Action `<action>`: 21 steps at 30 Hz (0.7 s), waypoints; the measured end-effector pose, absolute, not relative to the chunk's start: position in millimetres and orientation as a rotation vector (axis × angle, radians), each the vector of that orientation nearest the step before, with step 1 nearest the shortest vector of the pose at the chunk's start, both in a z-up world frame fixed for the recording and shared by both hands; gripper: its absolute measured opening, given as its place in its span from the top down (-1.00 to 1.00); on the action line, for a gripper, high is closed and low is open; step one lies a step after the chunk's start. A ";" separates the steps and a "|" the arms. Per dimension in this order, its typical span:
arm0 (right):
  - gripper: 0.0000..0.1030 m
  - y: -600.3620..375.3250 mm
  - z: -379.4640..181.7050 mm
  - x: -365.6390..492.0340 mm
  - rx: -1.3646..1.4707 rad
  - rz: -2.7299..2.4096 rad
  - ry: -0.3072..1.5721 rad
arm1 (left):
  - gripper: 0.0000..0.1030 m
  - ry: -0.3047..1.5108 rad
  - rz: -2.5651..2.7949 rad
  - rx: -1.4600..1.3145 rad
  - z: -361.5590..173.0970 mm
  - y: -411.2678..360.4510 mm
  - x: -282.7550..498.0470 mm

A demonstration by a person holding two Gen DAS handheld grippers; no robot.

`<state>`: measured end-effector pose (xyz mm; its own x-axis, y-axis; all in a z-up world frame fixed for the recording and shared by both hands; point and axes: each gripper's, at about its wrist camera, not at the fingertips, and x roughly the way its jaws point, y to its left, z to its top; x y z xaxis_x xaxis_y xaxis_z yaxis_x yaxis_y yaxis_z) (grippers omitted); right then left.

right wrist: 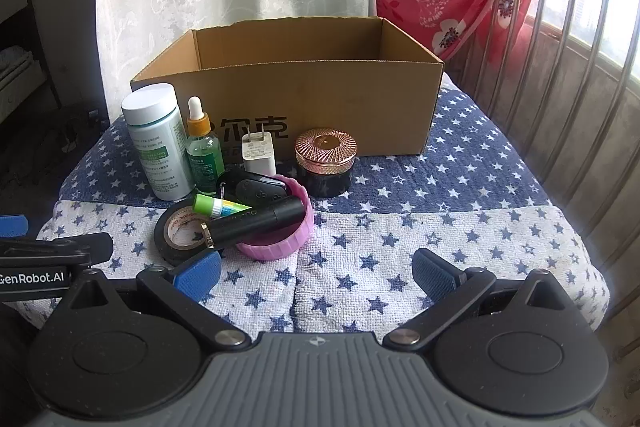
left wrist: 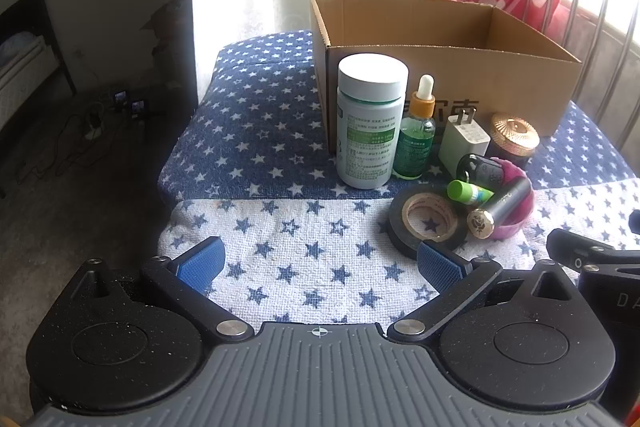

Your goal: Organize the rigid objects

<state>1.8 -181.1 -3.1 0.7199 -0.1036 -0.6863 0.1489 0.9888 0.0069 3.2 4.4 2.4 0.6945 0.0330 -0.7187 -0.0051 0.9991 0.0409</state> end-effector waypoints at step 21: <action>-1.00 -181.6 -4.4 2.2 0.068 -0.138 0.753 | -1.00 0.799 0.027 0.042 1.4 5.5 2.7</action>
